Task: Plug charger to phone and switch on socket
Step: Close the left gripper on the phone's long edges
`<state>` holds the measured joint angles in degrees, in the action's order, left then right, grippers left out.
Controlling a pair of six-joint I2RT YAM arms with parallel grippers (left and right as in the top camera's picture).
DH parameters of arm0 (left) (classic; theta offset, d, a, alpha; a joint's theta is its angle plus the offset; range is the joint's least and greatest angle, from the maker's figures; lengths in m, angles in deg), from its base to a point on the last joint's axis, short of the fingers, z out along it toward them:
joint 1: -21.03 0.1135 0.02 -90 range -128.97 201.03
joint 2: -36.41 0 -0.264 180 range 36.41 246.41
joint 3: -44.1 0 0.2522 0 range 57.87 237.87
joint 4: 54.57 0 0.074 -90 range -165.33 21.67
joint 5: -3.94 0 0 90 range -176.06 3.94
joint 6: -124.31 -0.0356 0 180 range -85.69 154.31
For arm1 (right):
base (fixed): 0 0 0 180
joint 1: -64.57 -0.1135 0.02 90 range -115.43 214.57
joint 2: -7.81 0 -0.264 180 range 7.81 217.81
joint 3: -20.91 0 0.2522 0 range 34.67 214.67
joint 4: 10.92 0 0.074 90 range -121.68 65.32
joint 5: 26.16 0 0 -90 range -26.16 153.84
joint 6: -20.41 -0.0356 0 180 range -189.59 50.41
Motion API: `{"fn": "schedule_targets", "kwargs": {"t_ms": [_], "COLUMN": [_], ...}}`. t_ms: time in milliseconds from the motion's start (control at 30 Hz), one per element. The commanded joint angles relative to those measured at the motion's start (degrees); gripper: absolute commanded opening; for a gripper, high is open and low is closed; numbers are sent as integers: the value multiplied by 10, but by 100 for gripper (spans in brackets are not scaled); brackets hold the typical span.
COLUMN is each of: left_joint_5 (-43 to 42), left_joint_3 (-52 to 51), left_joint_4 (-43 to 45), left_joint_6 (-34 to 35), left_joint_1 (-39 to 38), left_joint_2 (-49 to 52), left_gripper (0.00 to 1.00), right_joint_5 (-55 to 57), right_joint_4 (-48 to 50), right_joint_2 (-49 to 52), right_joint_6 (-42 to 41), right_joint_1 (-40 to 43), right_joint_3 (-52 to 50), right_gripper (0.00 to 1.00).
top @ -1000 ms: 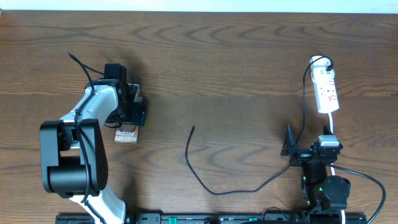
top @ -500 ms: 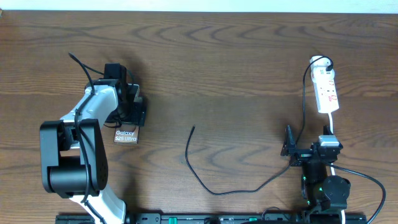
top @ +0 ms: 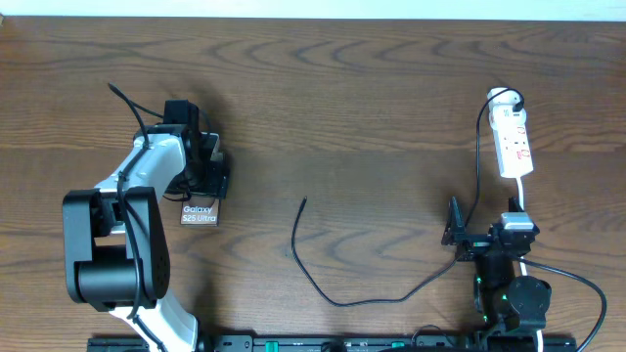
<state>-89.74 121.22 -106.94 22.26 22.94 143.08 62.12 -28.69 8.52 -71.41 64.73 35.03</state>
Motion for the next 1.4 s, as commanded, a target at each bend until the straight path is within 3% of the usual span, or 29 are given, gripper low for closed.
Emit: {"fn": "schedule_targets", "kwargs": {"t_ms": [0, 900, 1367], "left_joint_5": [-2, -2, -2], "left_joint_3": [-2, -2, -2], "left_joint_4": [-5, -5, -5], "left_joint_6": [-3, -3, -3], "left_joint_1": [-1, -1, -1], "left_joint_2": [8, 8, 8], "left_gripper": [79, 79, 73], "right_joint_5": [1, 1, 1], "right_joint_4": [-3, -3, -3], "right_joint_2": [-3, -3, -3], "right_joint_6": [11, 11, 11], "right_joint_1": [-10, -10, -10], "right_joint_3": [0, 0, 0], "right_gripper": [99, 99, 99]}}
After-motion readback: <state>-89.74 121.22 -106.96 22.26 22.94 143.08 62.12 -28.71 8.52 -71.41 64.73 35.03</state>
